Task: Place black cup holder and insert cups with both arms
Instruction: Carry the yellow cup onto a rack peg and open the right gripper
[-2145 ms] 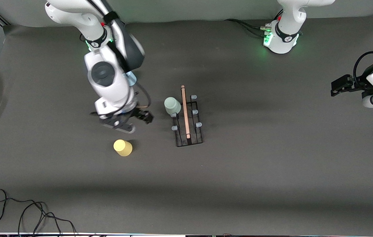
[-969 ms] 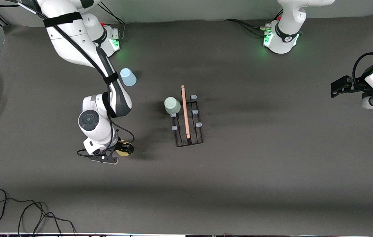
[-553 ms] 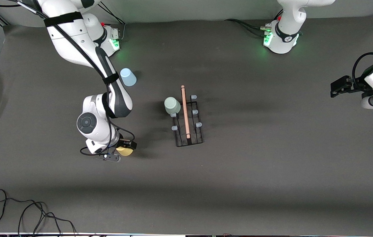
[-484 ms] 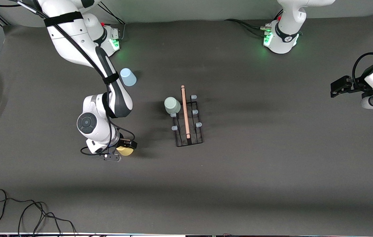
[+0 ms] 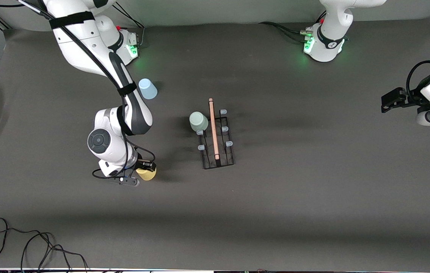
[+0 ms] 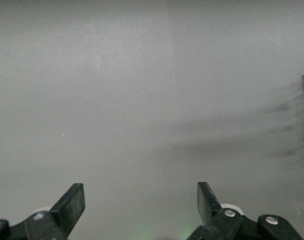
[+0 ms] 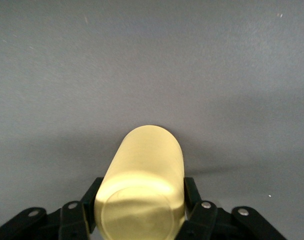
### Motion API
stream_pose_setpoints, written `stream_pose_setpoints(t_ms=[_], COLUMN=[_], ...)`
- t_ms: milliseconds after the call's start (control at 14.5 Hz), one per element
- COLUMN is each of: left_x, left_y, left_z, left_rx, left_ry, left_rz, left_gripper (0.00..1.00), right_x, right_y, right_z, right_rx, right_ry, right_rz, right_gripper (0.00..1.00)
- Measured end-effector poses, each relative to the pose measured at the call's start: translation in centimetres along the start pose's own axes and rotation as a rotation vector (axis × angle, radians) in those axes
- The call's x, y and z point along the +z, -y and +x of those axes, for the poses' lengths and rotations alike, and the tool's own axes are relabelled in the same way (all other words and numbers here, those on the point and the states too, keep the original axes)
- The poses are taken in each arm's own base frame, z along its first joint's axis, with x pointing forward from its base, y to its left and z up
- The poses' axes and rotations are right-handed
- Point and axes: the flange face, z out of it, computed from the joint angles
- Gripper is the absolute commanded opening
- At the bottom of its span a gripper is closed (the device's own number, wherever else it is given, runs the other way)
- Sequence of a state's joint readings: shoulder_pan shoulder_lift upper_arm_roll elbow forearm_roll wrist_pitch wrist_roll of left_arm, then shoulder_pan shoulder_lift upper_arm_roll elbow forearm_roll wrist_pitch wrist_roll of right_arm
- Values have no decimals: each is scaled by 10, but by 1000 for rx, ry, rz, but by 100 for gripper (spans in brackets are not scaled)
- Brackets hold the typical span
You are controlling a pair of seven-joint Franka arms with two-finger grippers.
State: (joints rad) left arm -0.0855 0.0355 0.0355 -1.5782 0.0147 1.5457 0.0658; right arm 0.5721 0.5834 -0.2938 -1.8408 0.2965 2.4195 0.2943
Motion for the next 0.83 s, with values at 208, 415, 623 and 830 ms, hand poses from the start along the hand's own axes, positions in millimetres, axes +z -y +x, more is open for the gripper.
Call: stream_pose_setpoints(t_ms=[208,415,623,830], left_x=[0,-2,-2,-2], left_y=[0,0,-1,-1], left_z=[0,2,2,2], left_rx=[1,1,2,2], left_ry=[-3,-18,-19,-20], left_rz=[0,1,2,2], left_gripper=[100,100,100,100], right_x=[-43,-98,-130,-145], right_y=[4,14,71,138], right_z=[1,-9,-45,-88], right_rx=[5,66,154,237], right_ry=[5,35,38,36], right_rz=[34,75,106,125], right_gripper=[12,12,12,12])
